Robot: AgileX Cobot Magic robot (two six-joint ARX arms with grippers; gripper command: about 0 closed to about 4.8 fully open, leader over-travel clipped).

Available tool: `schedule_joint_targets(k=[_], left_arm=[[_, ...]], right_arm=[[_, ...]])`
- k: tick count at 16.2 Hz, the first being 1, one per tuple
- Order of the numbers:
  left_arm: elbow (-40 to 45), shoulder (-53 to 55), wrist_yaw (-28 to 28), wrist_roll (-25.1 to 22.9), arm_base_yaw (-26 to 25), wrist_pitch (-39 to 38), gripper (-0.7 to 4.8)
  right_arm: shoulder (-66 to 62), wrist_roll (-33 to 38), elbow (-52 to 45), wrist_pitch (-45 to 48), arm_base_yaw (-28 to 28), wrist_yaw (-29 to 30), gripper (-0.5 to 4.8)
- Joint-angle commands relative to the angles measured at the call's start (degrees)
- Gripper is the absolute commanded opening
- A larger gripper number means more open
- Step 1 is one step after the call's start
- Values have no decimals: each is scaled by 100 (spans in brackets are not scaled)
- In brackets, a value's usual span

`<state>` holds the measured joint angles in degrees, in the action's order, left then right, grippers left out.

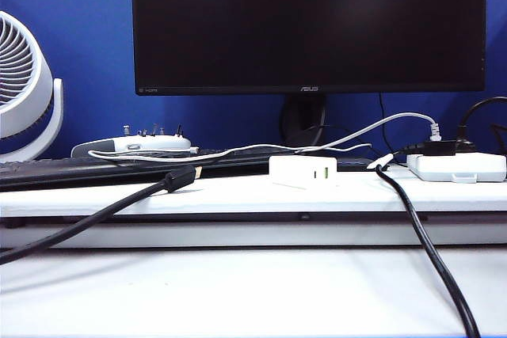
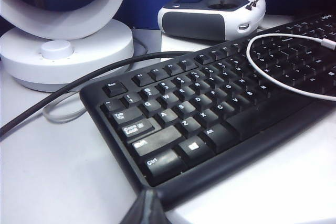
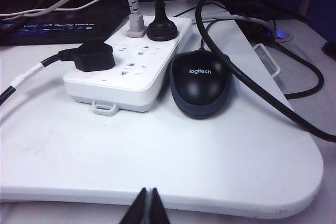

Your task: Pick up the Type-C charging cable and the charging base, insert one end of the Type-C charger into the corresponding slot on the base, and finally place the plugged-in charger back on the table.

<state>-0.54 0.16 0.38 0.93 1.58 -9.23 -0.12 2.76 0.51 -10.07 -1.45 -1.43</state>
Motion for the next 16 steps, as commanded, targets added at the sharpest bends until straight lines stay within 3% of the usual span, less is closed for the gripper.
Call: schedule_joint_targets(k=[1,5,7,9,13,16], left_arm=[[7,-11,-44,-9,-4,-68,-5],[7,-11,-48,7,-4,2,-5],[-46,-11,-44,424,-4,682,-5],[-345,-11,-44,533,-4,654,-5],[-1182,136,-9,496,-9,634,-5],[-2059,925,4,133,-9,669,-6]], right_arm=[[7,24,-44,24,-9,57,-1],[7,33,-42,225,-9,50,-1],[7,638,343,210,-7,-107,-2],[7,787,761,-39,-13,-177,-2],[-168,756,1550,-59,-11,-269,-2],[-787,752,2393,7,-13,-269,-2]])
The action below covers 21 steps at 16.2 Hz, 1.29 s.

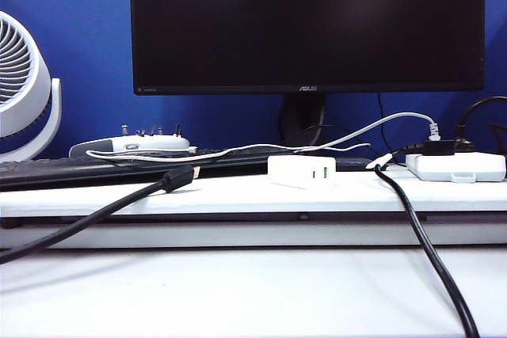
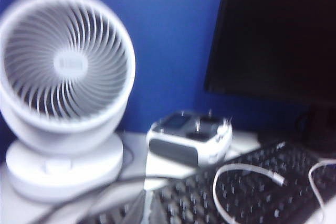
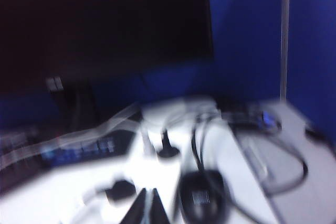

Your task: Pick up the Type-C charging cable and the charging base, insert one end of the Type-C charger into the corresponding slot on the base, and finally place the plugged-in charger back on the table.

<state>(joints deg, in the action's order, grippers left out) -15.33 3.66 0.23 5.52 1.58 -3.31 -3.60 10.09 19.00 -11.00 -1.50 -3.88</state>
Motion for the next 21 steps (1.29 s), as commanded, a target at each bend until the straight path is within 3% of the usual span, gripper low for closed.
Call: schedule_joint_targets(k=[1,5,8,10,14,16,19,21], left_arm=[[-896,938,24,-424,-9,87,-5],[-2413,2948,74,-1388,-9,409,-5],[-3884,4723,-920,-2096,-7,334,-5],[-4743,5674,-1305,-2208,0,249,-5],[-5963,6994,-1821,-2881,57,-468,-5],[-6301,7403,-2365,-3390,122,-868,-5],[-6402,7766,-2341,-4365,496,-1222,-5],[-6404,8041,-2339,-4494,761,-1198,-5]], right_arm=[[-721,20,857,105,-9,-26,-2],[-2149,20,2205,531,-11,212,-2],[-3397,20,3254,518,-22,962,-2],[-4098,20,3770,483,-66,1440,-2],[-5029,-245,4321,505,-595,1572,-2],[-5320,-450,4395,573,-946,1558,-2],[-5628,-452,4415,715,-1239,1558,-2],[-5764,-450,4415,811,-1311,1539,-2]])
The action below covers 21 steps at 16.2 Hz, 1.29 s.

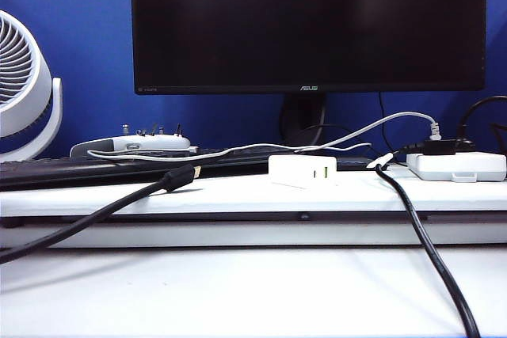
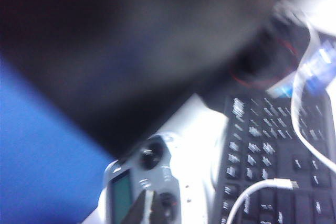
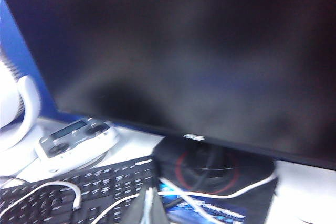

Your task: Pick up the Type-C charging cable and the charging base, insert one end of the Type-C charger into the corresponding slot on the base, and finally place the plugged-in charger back on the table.

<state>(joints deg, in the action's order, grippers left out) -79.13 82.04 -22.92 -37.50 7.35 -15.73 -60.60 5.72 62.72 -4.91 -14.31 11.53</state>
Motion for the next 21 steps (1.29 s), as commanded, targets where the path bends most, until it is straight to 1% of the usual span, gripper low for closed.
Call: schedule_joint_targets(k=[1,5,7,8,9,10,11,12,13,14,16,17,18,21], left_arm=[[-24,387,-7,-195,310,59,-5],[-24,1178,4,-192,651,122,-5],[-26,1541,48,-313,846,166,-5],[-33,1722,212,-431,918,225,-5],[-37,1974,577,-577,997,428,-5],[-37,2076,575,-579,997,551,0],[-37,2131,579,-654,997,625,100],[-37,2151,575,-940,997,625,314],[-39,2151,560,-1228,997,625,436],[-39,2151,549,-1416,997,625,432],[-57,2151,503,-1825,997,614,340],[-81,2151,400,-2098,997,649,340],[-81,2151,374,-2197,997,662,340],[-81,2304,101,-2249,997,634,340]], right_arm=[[-109,-13,44,219,-31,2,-2],[-199,-11,42,138,-31,22,-2],[-223,-11,42,22,-31,46,-2],[-223,-9,42,-52,-31,46,-2],[-223,7,42,-160,-31,74,-2],[-223,7,42,-232,-31,118,-2],[-223,7,39,-302,-31,157,-1],[-223,9,37,-348,-31,173,-2],[-223,7,37,-387,-31,173,-1],[-225,7,33,-391,-31,173,-2],[-225,9,33,-391,-31,175,-2],[-225,9,33,-389,-31,243,-1],[-225,9,33,-391,-31,247,-1],[-225,9,33,-389,-31,262,-1]])
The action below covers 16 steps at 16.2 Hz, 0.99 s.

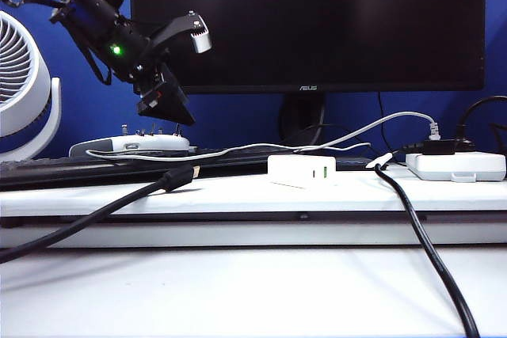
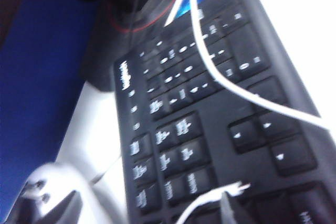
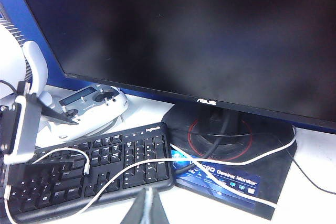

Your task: Pick up the Type-C charging cable and the charging base, insert one end of the Type-C charger into the corresponding slot on the base, and finally place the plugged-in charger back on the table.

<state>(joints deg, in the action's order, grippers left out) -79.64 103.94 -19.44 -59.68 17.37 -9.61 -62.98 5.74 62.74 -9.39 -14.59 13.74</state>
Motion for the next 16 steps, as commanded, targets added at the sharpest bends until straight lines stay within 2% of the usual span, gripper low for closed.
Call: schedule_joint_targets(k=[1,6,8,10,14,16], left_arm=[[-31,181,-291,24,-4,-22,340],[-31,411,-179,164,-9,-153,340],[-33,498,85,190,-11,-140,340],[-37,507,144,393,-11,-96,339],[-544,638,179,804,-11,-540,331],[-841,638,184,826,-11,-1104,331]], right_arm=[[13,7,31,57,-2,61,-2],[13,9,31,57,-2,164,-1],[13,9,33,57,-2,166,-2],[13,9,33,59,-2,166,-2],[13,7,33,61,-2,162,-1],[13,7,33,63,-2,162,-2]])
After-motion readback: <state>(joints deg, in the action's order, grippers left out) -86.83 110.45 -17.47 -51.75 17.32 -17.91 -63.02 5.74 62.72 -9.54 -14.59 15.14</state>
